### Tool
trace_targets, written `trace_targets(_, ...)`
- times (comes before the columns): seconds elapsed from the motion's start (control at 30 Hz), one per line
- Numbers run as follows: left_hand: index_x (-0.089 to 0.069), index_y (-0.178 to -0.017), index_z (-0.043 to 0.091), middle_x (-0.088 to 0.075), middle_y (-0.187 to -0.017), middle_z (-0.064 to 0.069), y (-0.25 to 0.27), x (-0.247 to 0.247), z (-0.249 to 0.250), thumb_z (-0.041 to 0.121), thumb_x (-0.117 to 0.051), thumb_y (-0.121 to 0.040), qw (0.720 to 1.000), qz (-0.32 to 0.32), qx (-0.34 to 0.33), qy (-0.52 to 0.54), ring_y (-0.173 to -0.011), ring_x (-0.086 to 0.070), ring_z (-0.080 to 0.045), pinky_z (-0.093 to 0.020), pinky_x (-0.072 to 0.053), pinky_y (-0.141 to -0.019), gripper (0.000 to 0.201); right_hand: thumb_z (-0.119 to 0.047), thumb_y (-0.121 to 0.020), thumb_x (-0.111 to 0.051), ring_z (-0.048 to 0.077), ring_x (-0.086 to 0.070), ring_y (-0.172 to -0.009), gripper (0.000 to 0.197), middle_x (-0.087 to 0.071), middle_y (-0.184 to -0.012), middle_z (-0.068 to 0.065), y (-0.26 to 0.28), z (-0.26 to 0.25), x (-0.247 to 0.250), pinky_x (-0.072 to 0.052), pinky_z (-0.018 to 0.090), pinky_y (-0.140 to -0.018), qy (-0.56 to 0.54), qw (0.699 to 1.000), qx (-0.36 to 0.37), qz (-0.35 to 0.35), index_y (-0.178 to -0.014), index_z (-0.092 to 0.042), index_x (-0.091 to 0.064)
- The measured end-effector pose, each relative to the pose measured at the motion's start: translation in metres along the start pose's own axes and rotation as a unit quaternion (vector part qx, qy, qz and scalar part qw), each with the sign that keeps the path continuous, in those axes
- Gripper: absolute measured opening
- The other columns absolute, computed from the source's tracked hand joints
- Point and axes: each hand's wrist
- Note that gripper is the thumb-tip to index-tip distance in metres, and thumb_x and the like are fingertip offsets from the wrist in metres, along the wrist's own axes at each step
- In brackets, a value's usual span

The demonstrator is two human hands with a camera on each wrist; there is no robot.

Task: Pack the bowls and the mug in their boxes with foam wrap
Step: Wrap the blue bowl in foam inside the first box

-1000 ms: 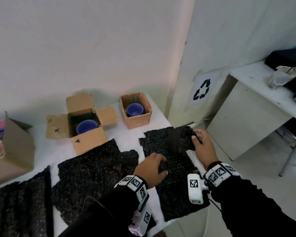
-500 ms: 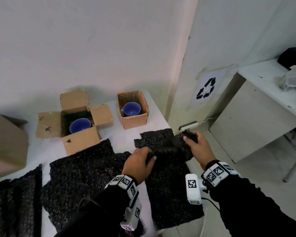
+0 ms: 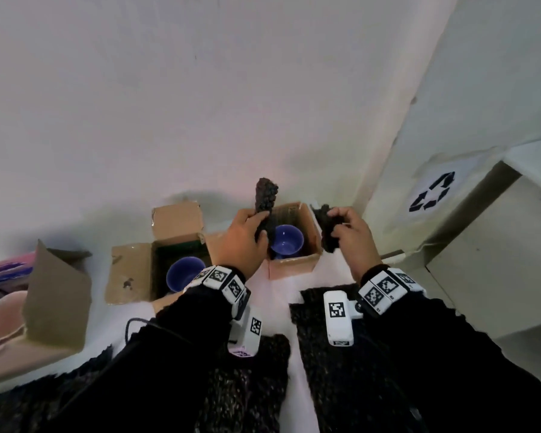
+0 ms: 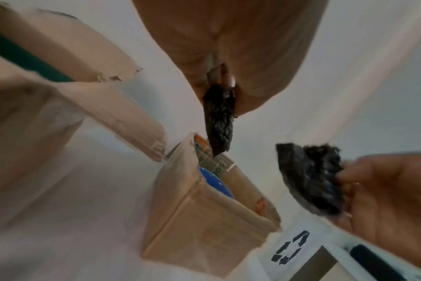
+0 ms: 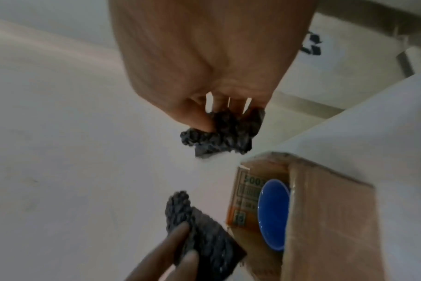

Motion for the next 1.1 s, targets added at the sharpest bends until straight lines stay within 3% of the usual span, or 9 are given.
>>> trace_targets(0.1, -0.057, -0.132, 0.017, -0.051, -0.128, -0.006, -0.026, -0.007, -0.005, 0.013, -0.060, -0.088, 0.999, -0.022, -0.021, 0.012, -0.104, -0.058, -0.027, -0.034, -0.048, -0.093, 0.044, 0.006, -0.076, -0.058, 0.019, -0.063, -0.094, 0.044, -0.062, -0.105, -0.004, -0.025, 0.006, -0.023, -0.054, 0.036, -0.083, 0.131, 0.983, 0.124, 0.027, -0.098, -0.032, -0.050)
trace_targets(0.23, -0.050, -0.138, 0.020, -0.060, -0.127, -0.009, -0.048, -0.027, -0.010, 0.001, -0.057, -0.086, 0.997, -0.056, -0.058, 0.000, -0.106, -0.059, -0.030, -0.037, -0.047, -0.093, 0.056, -0.002, -0.080, -0.062, 0.018, -0.063, -0.084, 0.043, -0.062, -0.098, -0.004, -0.050, 0.021, -0.043, -0.053, 0.034, -0.076, 0.253, 0.948, 0.193, -0.014, -0.110, -0.029, -0.045)
trace_targets(0.3, -0.054, -0.132, 0.021, -0.062, -0.124, -0.008, -0.054, -0.035, -0.016, 0.007, -0.058, -0.086, 0.995, -0.069, -0.054, -0.044, -0.108, -0.056, -0.030, -0.035, -0.041, -0.091, 0.048, -0.006, -0.079, -0.064, 0.023, -0.060, -0.083, 0.037, -0.063, -0.096, -0.002, -0.062, 0.028, -0.046, -0.049, 0.035, -0.074, 0.350, 0.909, 0.222, -0.030, -0.107, -0.025, -0.050)
trace_targets(0.43, -0.073, -0.096, 0.028, -0.055, -0.110, 0.001, -0.061, -0.041, -0.022, 0.039, -0.059, -0.084, 0.961, -0.013, -0.076, -0.264, -0.102, -0.038, -0.027, -0.038, -0.025, -0.078, 0.020, -0.018, -0.078, -0.067, 0.027, -0.053, -0.098, 0.024, -0.069, -0.097, 0.000, -0.078, 0.035, -0.052, -0.037, 0.040, -0.080, 0.531, 0.800, 0.273, -0.061, -0.102, -0.022, -0.063)
trace_targets(0.6, -0.072, -0.099, 0.031, -0.060, -0.108, 0.012, -0.072, -0.038, -0.022, 0.039, -0.043, -0.085, 0.934, -0.057, -0.085, -0.341, -0.107, -0.036, -0.024, -0.042, -0.020, -0.080, 0.033, -0.035, -0.078, -0.054, 0.028, -0.047, -0.102, 0.027, -0.066, -0.100, -0.002, -0.081, 0.050, -0.058, -0.029, 0.040, -0.079, 0.634, 0.712, 0.291, -0.079, -0.089, -0.020, -0.074)
trace_targets(0.73, -0.068, -0.097, 0.029, -0.066, -0.099, 0.010, -0.077, -0.038, -0.020, 0.031, -0.053, -0.083, 0.936, -0.089, -0.097, -0.327, -0.103, -0.041, -0.024, -0.040, -0.017, -0.076, 0.021, -0.029, -0.071, -0.058, 0.029, -0.048, -0.098, 0.025, -0.063, -0.100, 0.000, -0.082, 0.050, -0.059, -0.025, 0.041, -0.080, 0.633, 0.713, 0.297, -0.043, -0.093, -0.019, -0.065)
trace_targets(0.83, -0.064, -0.087, 0.024, -0.064, -0.091, 0.005, -0.072, -0.038, -0.018, 0.034, -0.067, -0.075, 0.950, -0.016, -0.089, -0.299, -0.096, -0.046, -0.028, -0.037, -0.021, -0.074, 0.015, -0.022, -0.072, -0.056, 0.025, -0.047, -0.104, 0.042, -0.061, -0.113, -0.005, -0.082, 0.049, -0.062, -0.025, 0.042, -0.085, 0.589, 0.737, 0.324, -0.069, -0.114, -0.026, -0.056)
trace_targets(0.93, -0.064, -0.080, 0.022, -0.066, -0.079, 0.007, -0.065, -0.040, -0.019, 0.039, -0.061, -0.079, 0.950, 0.041, -0.100, -0.294, -0.092, -0.048, -0.027, -0.039, -0.024, -0.075, 0.017, -0.025, -0.076, -0.050, 0.022, -0.043, -0.115, 0.048, -0.062, -0.116, -0.013, -0.083, 0.052, -0.064, -0.020, 0.044, -0.089, 0.598, 0.719, 0.333, -0.124, -0.124, -0.031, -0.054)
trace_targets(1.1, -0.068, -0.071, 0.020, -0.067, -0.083, 0.004, -0.056, -0.037, -0.021, 0.039, -0.047, -0.077, 0.945, -0.005, -0.120, -0.303, -0.098, -0.048, -0.026, -0.041, -0.029, -0.080, 0.030, -0.030, -0.080, -0.044, 0.023, -0.038, -0.119, 0.035, -0.064, -0.103, -0.013, -0.087, 0.056, -0.065, -0.014, 0.048, -0.096, 0.621, 0.698, 0.324, -0.150, -0.107, -0.032, -0.066)
Point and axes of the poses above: each hand's wrist, its own y-axis away from the middle knuckle, its own x-axis out of the back of the hand, z = x × y
